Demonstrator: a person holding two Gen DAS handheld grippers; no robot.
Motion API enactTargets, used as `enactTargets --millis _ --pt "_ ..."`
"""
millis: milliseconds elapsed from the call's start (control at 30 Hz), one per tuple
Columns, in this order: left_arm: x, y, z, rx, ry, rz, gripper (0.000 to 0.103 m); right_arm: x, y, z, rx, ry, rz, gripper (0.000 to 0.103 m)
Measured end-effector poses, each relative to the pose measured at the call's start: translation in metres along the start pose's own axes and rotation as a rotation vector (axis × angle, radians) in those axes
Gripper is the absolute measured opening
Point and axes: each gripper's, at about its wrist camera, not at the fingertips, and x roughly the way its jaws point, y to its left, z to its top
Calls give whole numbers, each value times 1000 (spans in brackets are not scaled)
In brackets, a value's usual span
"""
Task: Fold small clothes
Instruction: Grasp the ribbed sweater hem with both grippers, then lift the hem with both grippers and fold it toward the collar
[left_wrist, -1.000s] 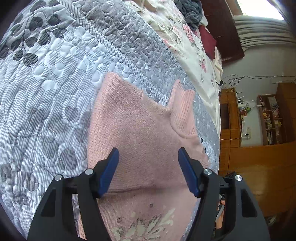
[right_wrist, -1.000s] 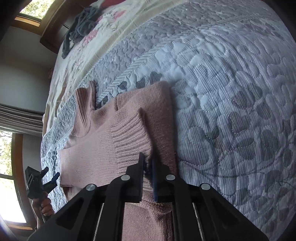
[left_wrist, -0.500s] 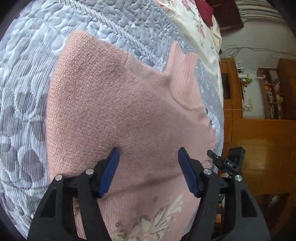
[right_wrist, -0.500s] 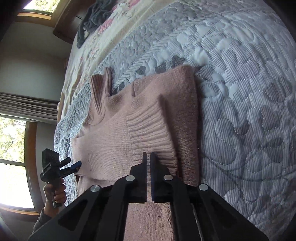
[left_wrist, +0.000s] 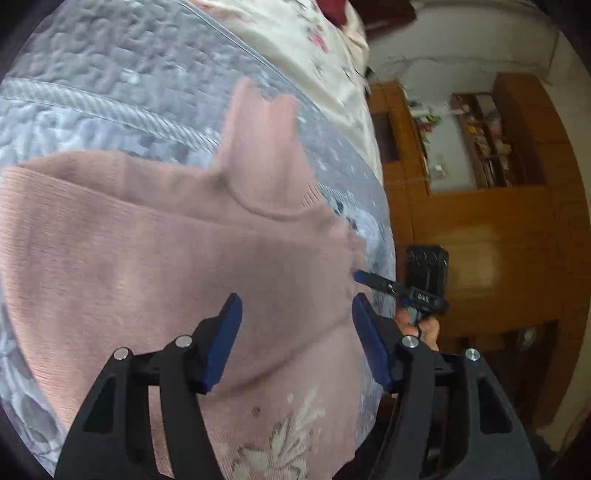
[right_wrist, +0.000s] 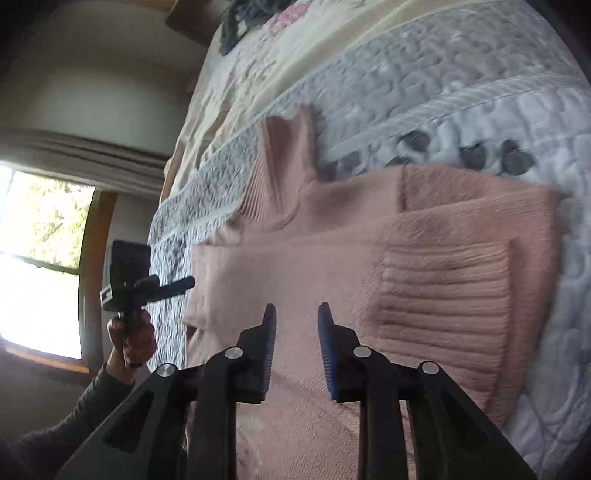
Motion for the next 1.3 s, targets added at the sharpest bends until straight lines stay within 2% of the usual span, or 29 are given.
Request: enactTargets --millis 33,100,133,167,233,300,367,433,467,567,700,800,867,933,1000,1033,1167,1300 --pt "12 -2 -8 30 55 22 62 15 3 -6 -32 73 -22 24" --pt "36 8 -19 47 152 128 62 32 1 -10 -77 133 -102 13" --pt "43 16 -21 40 173 169 55 32 0 -7 -73 147 -105 9" --pt "43 18 -19 34 182 157 55 27 3 0 -72 143 -95 15" --pt "31 9 -2 59 137 117 59 10 13 21 -87 78 -82 23" --pt "12 0 29 75 38 88 63 -3 16 49 -70 4 -86 23" --pt "-3 1 70 51 -86 117 68 -6 14 85 -28 -64 -88 23" --pt "-6 9 107 14 -153 129 68 2 9 119 20 -113 -93 27" --pt "-3 13 123 0 -166 144 68 9 8 134 37 -129 -95 31" --pt "14 22 161 0 -156 214 68 34 2 170 81 -158 -100 32" --pt "39 28 188 35 -115 318 67 68 -9 198 99 -158 -144 32" --pt "51 30 198 53 -113 332 61 89 -15 207 108 -155 -138 32" --pt "55 28 203 74 -125 326 51 98 -14 211 98 -157 -128 32" --pt "62 26 203 88 -111 314 27 104 -10 212 76 -149 -122 32" --pt "70 21 202 112 -114 339 7 107 -6 213 46 -154 -159 24" --pt "68 22 199 112 -127 339 6 107 -4 213 27 -156 -181 11" --pt "55 17 188 129 -193 361 5 92 -6 205 -4 -186 -231 9" --pt "23 3 169 142 -277 319 5 64 -6 194 -7 -236 -227 8"
